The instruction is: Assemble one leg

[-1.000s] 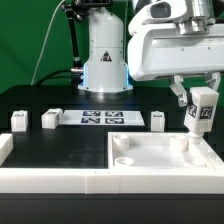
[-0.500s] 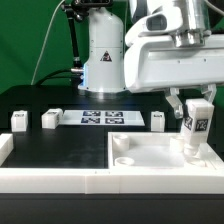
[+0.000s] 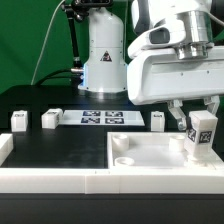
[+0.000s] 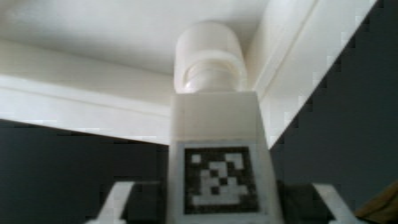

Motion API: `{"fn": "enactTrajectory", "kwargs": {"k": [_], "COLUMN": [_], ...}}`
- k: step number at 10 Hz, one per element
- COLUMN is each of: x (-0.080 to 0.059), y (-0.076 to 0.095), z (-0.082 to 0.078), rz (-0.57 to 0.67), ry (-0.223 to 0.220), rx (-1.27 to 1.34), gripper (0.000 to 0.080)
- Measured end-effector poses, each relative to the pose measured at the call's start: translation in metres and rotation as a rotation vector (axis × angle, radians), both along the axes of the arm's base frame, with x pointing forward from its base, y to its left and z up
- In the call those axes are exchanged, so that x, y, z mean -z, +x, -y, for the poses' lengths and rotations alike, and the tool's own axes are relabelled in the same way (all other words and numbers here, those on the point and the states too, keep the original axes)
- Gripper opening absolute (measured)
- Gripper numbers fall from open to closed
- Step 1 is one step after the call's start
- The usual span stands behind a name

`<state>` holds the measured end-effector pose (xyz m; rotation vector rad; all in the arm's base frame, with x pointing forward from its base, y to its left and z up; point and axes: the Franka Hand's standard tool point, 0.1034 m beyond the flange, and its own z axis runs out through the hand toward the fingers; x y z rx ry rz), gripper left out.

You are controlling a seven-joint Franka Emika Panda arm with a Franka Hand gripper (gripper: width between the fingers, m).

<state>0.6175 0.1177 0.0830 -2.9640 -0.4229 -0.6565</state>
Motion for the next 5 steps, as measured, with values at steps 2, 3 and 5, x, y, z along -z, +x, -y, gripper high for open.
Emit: {"fn": "enactTrajectory", "kwargs": {"k": [2, 3, 5], "x": [0.0072, 0.0077, 0.0078], "y": [-0.0016, -0.0012, -0.0021], "z": [-0.0004, 0.0003, 0.0021], "rz": [0.002, 0.019, 0.056], "ry": [0.001, 0.003, 0.007], "rx": [0.001, 0.004, 0.011], "gripper": [0.0291, 0.0291, 0.0291]}}
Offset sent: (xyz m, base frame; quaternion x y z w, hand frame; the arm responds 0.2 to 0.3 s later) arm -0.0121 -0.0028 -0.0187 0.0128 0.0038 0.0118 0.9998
